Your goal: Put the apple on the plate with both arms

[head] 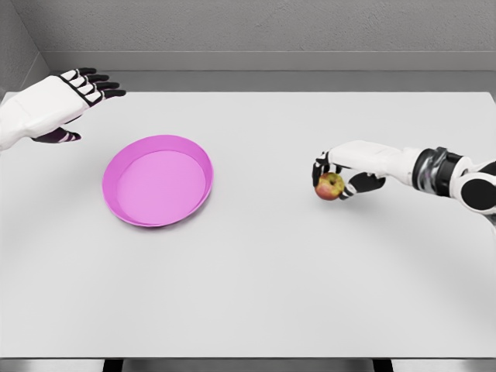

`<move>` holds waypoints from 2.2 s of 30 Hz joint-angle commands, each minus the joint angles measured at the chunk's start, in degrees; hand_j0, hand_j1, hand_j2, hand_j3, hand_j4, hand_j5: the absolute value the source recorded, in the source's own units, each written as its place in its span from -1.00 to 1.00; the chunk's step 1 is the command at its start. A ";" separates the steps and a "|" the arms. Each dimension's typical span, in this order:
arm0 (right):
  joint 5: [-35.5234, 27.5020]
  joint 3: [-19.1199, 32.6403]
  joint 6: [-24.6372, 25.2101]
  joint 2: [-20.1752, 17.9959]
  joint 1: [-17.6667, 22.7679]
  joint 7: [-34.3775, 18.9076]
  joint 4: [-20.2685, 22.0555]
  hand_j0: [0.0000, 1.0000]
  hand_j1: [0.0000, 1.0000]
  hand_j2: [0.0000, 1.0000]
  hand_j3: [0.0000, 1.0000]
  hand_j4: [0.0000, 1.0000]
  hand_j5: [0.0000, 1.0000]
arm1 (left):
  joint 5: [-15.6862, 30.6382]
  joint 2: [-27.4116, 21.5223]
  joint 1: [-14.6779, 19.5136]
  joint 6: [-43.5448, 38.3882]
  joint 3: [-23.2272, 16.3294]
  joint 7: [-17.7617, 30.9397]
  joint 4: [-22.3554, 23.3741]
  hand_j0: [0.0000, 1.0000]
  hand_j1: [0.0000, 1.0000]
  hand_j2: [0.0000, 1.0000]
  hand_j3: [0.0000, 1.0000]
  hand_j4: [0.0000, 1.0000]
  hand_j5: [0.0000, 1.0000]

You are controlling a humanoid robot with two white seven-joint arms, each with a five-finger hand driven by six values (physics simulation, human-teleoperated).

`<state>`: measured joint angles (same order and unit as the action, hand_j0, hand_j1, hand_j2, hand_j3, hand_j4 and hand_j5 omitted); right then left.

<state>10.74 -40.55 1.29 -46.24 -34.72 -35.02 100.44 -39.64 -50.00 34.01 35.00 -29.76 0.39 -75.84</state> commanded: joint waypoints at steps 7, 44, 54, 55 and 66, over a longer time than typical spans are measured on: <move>-0.19 -0.58 -1.11 2.83 -0.79 0.02 0.02 -0.11 -0.11 -0.11 -0.11 -0.11 -0.11 | 0.35 -0.28 0.00 0.00 0.05 -0.04 0.00 1.00 1.00 1.00 1.00 1.00 1.00; -0.10 15.06 -2.43 -10.18 5.98 0.02 -1.65 1.00 1.00 1.00 1.00 1.00 1.00 | 2.90 12.02 20.04 0.00 -30.18 9.19 -13.72 1.00 1.00 1.00 1.00 1.00 1.00; -0.10 15.06 -2.43 -10.27 6.24 0.02 -1.83 1.00 1.00 1.00 1.00 1.00 1.00 | 14.59 19.32 23.56 0.00 -37.13 23.78 -11.17 1.00 1.00 1.00 1.00 1.00 1.00; -0.10 15.15 -2.52 -10.18 6.07 0.02 -1.39 1.00 1.00 1.00 1.00 1.00 1.00 | 14.68 19.85 23.64 0.00 -37.04 23.96 -11.17 1.00 1.00 1.00 1.00 1.00 1.00; -0.01 15.15 -2.52 -10.62 6.15 0.02 -1.48 1.00 1.00 1.00 1.00 1.00 1.00 | 17.23 24.95 24.70 0.00 -31.85 25.28 -3.78 1.00 1.00 1.00 1.00 1.00 1.00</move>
<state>10.78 -25.41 -1.23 -56.73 -28.48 -35.02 98.95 -23.12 -26.26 58.62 35.11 -62.15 25.59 -80.90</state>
